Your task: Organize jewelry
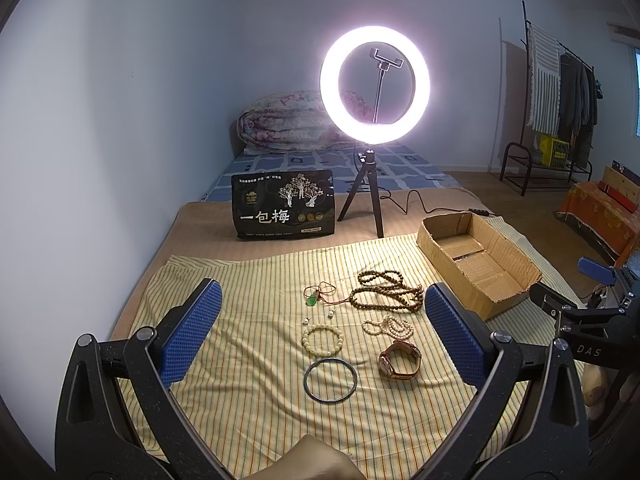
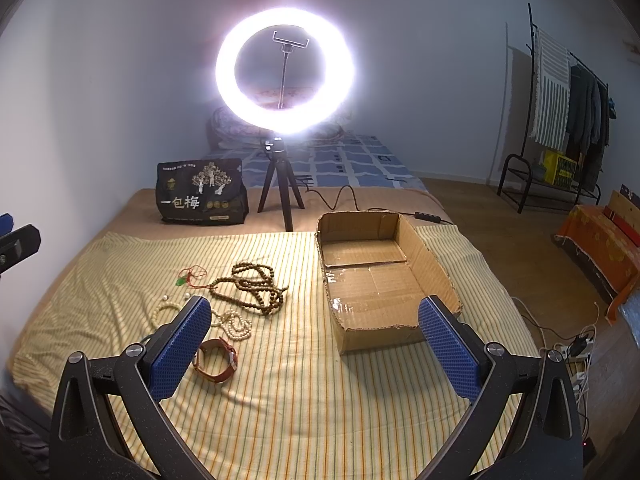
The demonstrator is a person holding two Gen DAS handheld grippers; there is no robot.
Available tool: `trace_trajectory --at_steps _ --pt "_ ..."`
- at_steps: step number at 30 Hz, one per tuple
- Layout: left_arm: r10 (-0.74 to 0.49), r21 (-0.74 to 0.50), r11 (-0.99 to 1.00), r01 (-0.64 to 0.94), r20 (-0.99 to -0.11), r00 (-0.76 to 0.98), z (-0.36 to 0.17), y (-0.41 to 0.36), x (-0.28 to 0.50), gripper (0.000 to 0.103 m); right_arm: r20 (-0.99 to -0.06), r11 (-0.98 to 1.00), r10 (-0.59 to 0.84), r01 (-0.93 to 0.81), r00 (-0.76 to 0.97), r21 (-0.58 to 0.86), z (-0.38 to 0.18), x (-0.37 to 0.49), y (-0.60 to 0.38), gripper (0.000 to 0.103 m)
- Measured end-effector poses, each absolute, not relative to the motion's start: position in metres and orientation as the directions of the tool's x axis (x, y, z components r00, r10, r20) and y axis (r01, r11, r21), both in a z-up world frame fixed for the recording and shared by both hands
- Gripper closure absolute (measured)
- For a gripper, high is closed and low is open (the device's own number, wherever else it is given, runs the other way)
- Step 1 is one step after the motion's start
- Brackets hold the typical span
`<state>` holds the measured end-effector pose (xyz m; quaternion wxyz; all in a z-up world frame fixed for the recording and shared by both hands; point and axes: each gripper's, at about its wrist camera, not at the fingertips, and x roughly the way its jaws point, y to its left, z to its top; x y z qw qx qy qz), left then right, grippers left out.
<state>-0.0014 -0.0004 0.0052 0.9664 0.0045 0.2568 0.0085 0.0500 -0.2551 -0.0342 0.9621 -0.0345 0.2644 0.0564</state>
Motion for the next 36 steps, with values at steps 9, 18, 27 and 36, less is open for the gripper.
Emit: trace_trajectory --at_steps 9,18,27,36 --pt "0.027 0.017 1.0 -0.021 -0.514 0.857 0.012 0.0 0.006 0.0 -0.514 0.991 0.089 -0.127 0.853 -0.038 -0.035 0.05 -0.255 0.0" --pt "0.025 0.019 1.0 -0.017 -0.576 0.817 -0.005 0.011 0.03 0.0 -0.572 0.982 0.129 -0.185 0.81 -0.042 -0.048 0.07 -0.247 0.0" --pt "0.014 -0.01 1.0 -0.029 -0.683 0.73 -0.041 0.038 0.064 0.001 -0.67 0.96 0.186 -0.277 0.719 -0.031 -0.075 0.098 -0.231 0.0" --pt "-0.129 -0.124 0.991 0.048 -0.815 0.565 -0.107 0.038 0.082 0.004 -0.779 0.941 0.216 -0.338 0.589 0.004 -0.113 0.134 -0.214 0.0"
